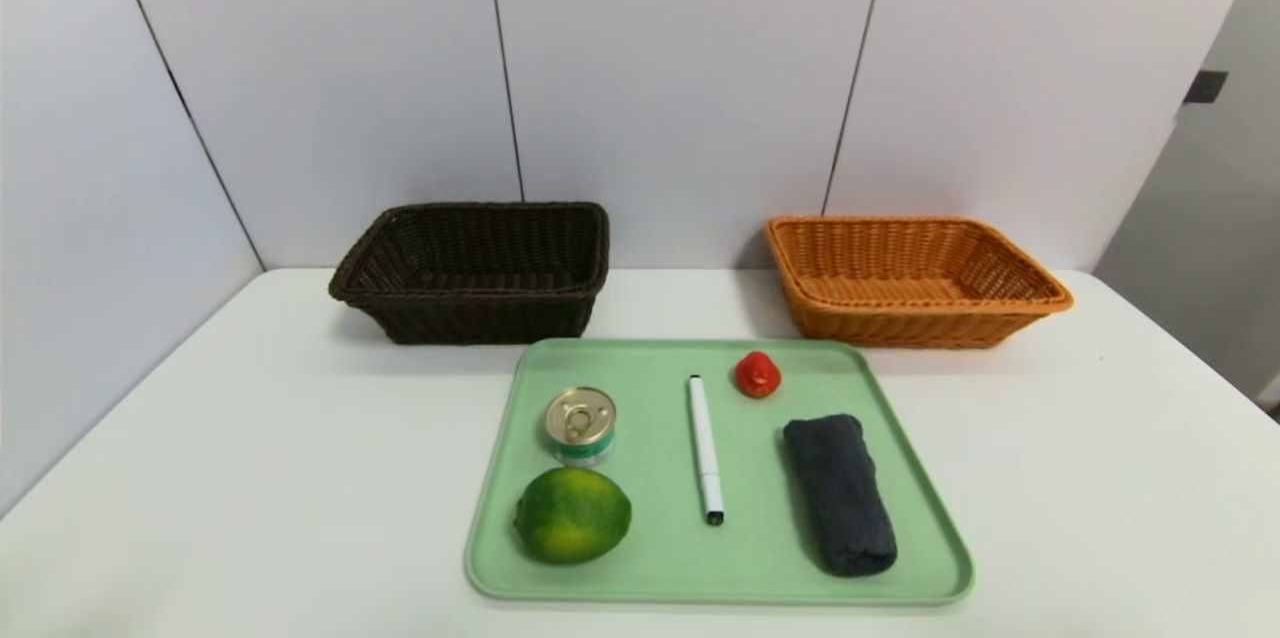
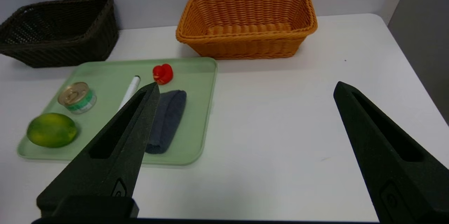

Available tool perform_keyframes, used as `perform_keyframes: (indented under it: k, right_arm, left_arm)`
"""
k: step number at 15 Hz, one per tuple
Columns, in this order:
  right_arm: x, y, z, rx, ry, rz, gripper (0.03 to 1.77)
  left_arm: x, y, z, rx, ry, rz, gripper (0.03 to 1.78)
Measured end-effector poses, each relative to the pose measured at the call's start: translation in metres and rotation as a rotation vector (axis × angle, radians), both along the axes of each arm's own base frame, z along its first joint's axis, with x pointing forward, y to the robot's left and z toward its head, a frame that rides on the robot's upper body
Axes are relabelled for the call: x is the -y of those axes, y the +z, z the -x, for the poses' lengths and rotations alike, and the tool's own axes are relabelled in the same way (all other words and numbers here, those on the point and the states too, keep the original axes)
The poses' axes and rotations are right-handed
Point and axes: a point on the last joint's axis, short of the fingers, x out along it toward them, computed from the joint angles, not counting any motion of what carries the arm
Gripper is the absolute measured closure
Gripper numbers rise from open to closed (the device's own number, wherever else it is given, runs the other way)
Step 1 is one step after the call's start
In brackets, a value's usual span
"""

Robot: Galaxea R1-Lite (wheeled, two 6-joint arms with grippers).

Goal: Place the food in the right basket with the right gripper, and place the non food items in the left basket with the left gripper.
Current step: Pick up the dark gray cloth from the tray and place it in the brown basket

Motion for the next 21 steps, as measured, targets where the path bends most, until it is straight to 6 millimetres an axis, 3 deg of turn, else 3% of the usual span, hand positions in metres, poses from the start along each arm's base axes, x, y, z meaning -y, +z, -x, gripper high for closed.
perform_keyframes:
  k: [2, 3, 6, 9, 12, 16, 21]
  right_arm:
    - [-0.002, 0.041, -0.035, -0.099, 0.042, -0.035, 0.09]
    - [-0.005, 0.052, -0.055, -0.174, 0.076, -0.063, 0.09]
    - [-0.036, 0.059, -0.108, -0.452, 0.212, -0.161, 0.09]
    - [-0.086, 0.049, -0.152, -0.645, 0.227, -0.197, 0.09]
    - [-0.125, 0.036, -0.179, -0.772, 0.217, -0.148, 0.09]
    - [-0.153, 0.005, -0.206, -0.973, 0.163, -0.061, 0.09]
    - [-0.175, -0.044, -0.239, -1.136, 0.064, 0.031, 0.09]
  left_arm:
    - [0.0, 0.02, -0.031, -0.07, -0.003, 0.002, 0.12]
    - [0.0, 0.025, -0.045, -0.095, -0.002, 0.004, 0.12]
    - [0.001, 0.034, -0.092, -0.127, 0.006, 0.038, 0.12]
    - [0.003, 0.027, -0.131, -0.135, 0.002, 0.049, 0.12]
    - [0.005, 0.024, -0.156, -0.102, -0.018, 0.036, 0.12]
    - [0.012, 0.014, -0.174, -0.131, -0.032, 0.023, 0.12]
    - [0.026, 0.002, -0.178, -0.185, -0.101, 0.017, 0.12]
